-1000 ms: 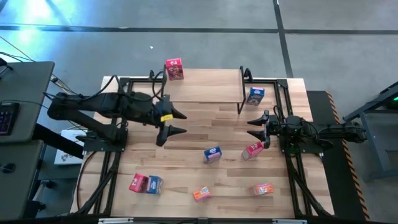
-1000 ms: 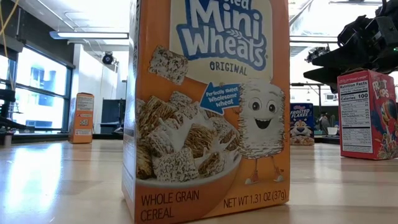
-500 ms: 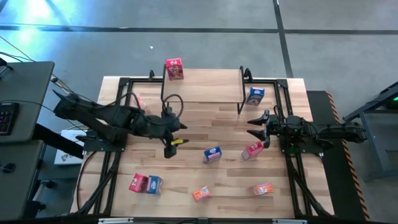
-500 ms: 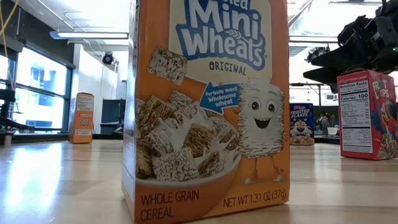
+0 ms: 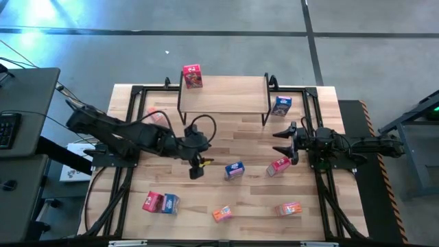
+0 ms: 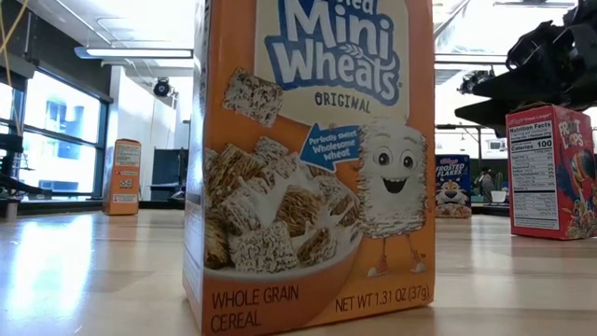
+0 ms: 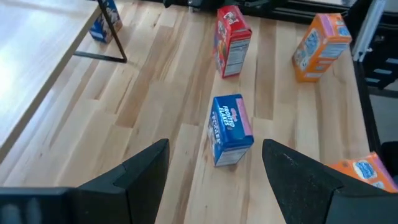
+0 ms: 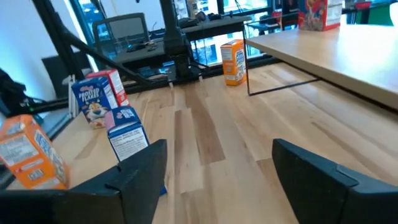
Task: Stack cereal on shelf
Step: Put the middle blue cereal box on the shelf
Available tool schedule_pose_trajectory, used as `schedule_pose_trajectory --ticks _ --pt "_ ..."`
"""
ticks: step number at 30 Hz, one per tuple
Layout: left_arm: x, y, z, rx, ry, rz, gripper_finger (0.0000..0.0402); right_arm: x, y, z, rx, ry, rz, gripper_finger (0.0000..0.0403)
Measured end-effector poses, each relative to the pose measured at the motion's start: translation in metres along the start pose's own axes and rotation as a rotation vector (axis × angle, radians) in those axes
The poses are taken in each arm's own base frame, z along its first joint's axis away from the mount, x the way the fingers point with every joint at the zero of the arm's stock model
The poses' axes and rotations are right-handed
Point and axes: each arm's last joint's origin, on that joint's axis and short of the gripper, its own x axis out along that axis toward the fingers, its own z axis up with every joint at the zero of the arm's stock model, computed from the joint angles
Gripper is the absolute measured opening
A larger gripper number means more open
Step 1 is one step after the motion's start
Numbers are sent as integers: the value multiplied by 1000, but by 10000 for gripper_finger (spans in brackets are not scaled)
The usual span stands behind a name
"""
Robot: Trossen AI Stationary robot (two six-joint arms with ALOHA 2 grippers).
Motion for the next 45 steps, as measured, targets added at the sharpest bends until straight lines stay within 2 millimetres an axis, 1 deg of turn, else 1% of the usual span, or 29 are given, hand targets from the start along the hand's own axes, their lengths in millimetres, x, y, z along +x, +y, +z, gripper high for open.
schedule_pose_trajectory --ticks 2,7,12,18,21,23,27,30,33,36,39,45 --pt "5 -1 -1 -7 9 18 248 0 0 0 -13 4 9 293" --pt "16 -4 -4 4 29 38 248 0 0 -1 -15 9 16 296" --pt "23 -6 -6 12 47 45 248 0 0 -1 -12 9 16 296" --pt "21 -4 -6 12 47 47 248 0 0 -1 -5 8 15 296" --pt "16 -3 -5 43 42 44 248 0 0 0 53 0 16 296" --pt "14 -2 -4 64 40 43 248 0 1 4 103 -36 24 296" --pt "11 -1 -4 117 34 41 248 -1 3 16 129 -159 68 296" --pt "8 1 -3 176 24 63 248 -4 6 26 127 -262 139 296" --pt "6 2 -1 211 4 87 248 -7 8 35 106 -357 156 296" --pt "1 4 0 230 -6 99 248 -10 10 48 67 -380 151 296" --pt "-3 6 0 229 -8 98 248 -12 13 68 29 -387 142 296" --pt "-10 10 4 220 -43 103 248 -10 19 104 -52 -286 113 296"
